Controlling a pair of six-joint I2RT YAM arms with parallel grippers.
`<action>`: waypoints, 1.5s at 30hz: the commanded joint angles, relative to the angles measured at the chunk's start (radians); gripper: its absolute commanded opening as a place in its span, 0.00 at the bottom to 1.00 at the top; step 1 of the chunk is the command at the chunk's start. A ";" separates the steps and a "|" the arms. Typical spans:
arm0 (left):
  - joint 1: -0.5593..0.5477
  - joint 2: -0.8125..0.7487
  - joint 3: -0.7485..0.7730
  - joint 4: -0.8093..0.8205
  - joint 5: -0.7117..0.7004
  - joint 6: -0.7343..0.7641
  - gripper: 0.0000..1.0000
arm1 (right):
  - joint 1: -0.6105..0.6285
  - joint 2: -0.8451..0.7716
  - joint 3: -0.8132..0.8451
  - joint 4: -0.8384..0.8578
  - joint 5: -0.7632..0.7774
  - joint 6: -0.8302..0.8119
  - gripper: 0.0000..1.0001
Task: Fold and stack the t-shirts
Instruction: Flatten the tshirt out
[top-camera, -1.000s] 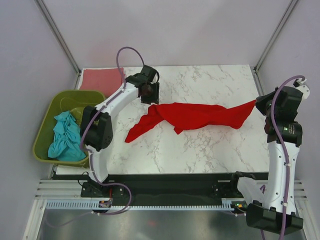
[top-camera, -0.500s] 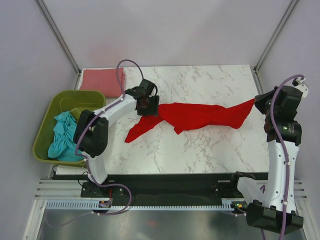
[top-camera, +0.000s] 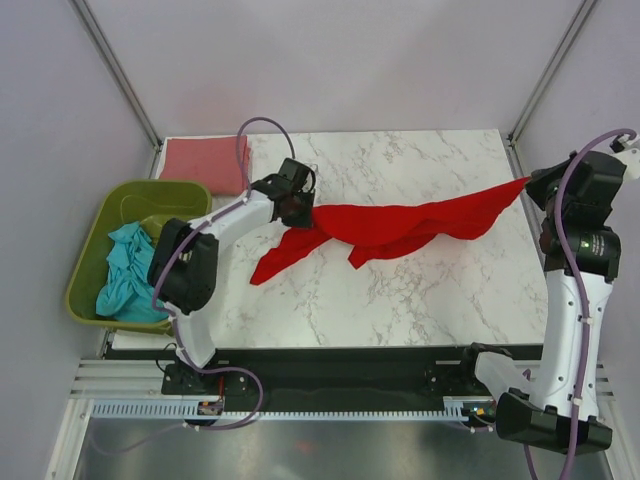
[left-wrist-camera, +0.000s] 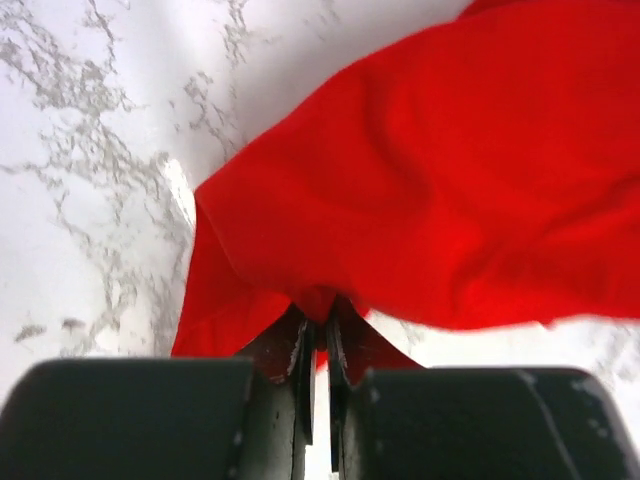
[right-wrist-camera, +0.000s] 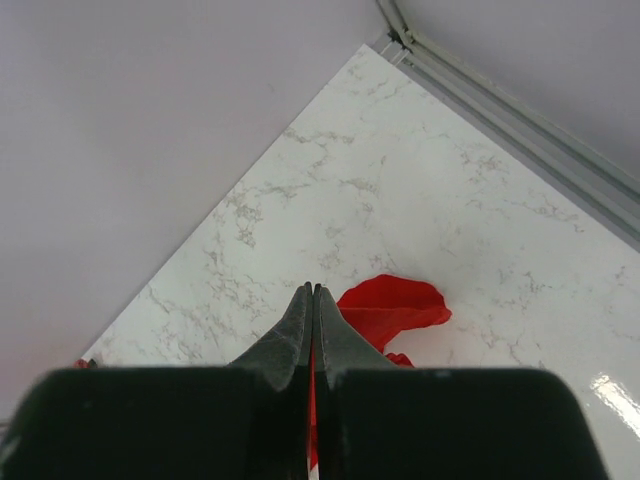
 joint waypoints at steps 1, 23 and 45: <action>0.001 -0.213 -0.029 -0.032 0.119 0.024 0.09 | -0.006 -0.029 0.123 -0.045 0.145 -0.051 0.00; 0.168 -0.320 -0.010 -0.340 0.293 0.056 0.28 | -0.004 0.053 0.226 -0.012 0.238 -0.048 0.00; -0.180 -0.399 -0.398 0.164 0.127 -0.382 0.58 | -0.006 0.103 -0.118 0.119 0.189 -0.048 0.00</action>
